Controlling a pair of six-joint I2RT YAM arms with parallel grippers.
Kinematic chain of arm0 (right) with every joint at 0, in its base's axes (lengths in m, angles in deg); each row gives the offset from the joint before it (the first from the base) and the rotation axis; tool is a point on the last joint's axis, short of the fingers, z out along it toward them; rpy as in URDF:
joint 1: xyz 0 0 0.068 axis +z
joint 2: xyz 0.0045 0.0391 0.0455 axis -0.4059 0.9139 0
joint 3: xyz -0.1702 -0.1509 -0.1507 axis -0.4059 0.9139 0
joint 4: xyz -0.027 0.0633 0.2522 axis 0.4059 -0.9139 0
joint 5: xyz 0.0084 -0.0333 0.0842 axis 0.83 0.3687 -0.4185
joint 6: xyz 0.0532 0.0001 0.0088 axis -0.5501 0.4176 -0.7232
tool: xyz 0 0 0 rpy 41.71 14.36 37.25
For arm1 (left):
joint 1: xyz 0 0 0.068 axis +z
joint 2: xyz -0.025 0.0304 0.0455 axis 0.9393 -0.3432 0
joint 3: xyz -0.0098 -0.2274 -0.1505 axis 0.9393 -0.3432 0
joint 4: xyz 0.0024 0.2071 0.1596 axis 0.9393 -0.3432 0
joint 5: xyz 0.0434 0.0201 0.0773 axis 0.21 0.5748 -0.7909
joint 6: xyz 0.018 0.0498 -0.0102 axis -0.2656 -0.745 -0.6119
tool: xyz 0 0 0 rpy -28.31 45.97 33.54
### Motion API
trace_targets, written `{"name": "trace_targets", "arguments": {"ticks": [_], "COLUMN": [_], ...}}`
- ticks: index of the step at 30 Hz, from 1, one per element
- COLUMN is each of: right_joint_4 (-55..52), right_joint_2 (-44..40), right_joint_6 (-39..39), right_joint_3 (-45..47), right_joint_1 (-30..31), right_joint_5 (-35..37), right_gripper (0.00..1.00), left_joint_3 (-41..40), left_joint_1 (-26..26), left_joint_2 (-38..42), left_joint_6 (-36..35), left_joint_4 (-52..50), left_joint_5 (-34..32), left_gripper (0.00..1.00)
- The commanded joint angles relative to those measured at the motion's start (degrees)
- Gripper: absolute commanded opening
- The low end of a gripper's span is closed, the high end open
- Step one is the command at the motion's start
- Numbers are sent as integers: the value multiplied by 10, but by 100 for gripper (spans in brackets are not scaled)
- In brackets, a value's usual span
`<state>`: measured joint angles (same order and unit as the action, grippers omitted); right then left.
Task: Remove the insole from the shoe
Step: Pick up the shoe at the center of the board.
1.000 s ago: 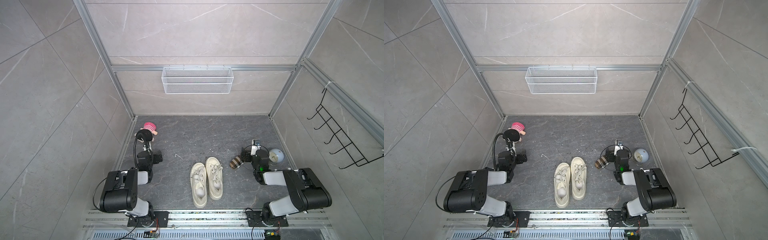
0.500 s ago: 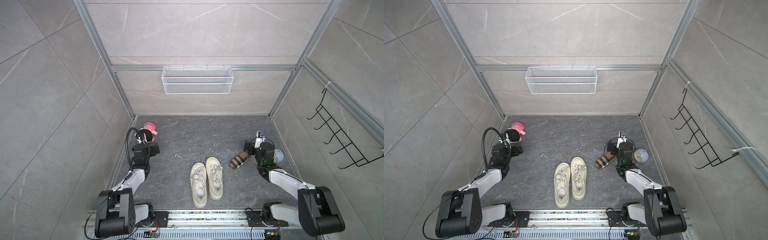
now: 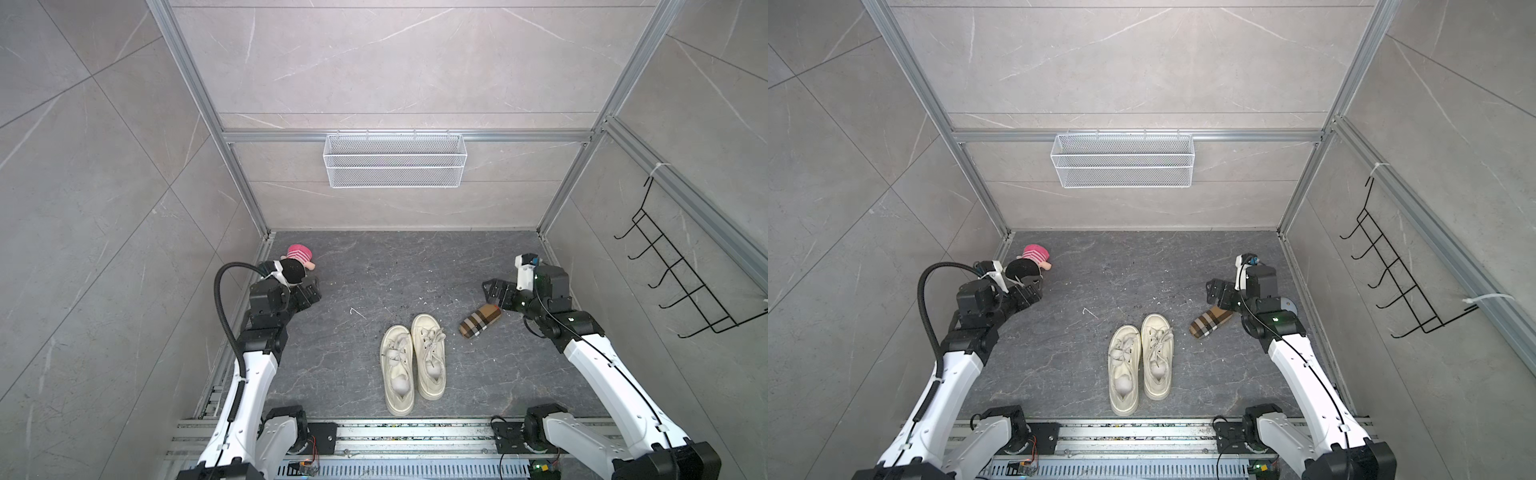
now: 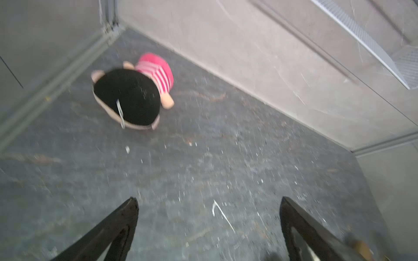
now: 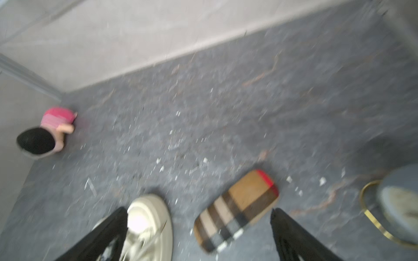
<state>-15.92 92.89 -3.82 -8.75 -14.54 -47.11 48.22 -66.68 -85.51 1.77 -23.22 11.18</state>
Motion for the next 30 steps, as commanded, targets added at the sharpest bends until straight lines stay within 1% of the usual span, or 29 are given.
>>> {"name": "trace_targets", "arguments": {"ticks": [1,6,10,12,15,17,19,22,28,30], "right_joint_4": [-135,-217,-237,-227,-213,-206,-193,-178,-159,-161], "right_joint_2": [-21,-10,18,44,105,151,196,247,297,309], "right_joint_6": [-47,-80,-129,-151,-175,-189,-198,-208,-216,-217], "right_joint_3": [-10,-35,-50,-55,-71,-86,-101,-118,-124,-128], "right_joint_1": [48,170,278,333,410,447,472,490,492,492], "right_joint_5": [-56,-24,24,47,89,118,136,151,182,196], "right_gripper": [99,97,96,96,97,97,96,94,84,78], "left_joint_3": [-34,-84,-101,-107,-107,-104,-104,-104,-102,-100], "left_joint_1": [1,1,1,1,1,1,0,0,0,1], "left_joint_2": [36,67,72,69,60,54,48,45,55,57], "left_joint_6": [63,89,95,97,95,95,95,94,85,82], "left_joint_4": [-44,-41,-32,-22,-18,-19,-18,-18,-29,-33], "left_joint_5": [69,91,92,91,84,82,80,80,79,78], "left_gripper": [98,96,96,96,96,96,96,96,96,96]}}
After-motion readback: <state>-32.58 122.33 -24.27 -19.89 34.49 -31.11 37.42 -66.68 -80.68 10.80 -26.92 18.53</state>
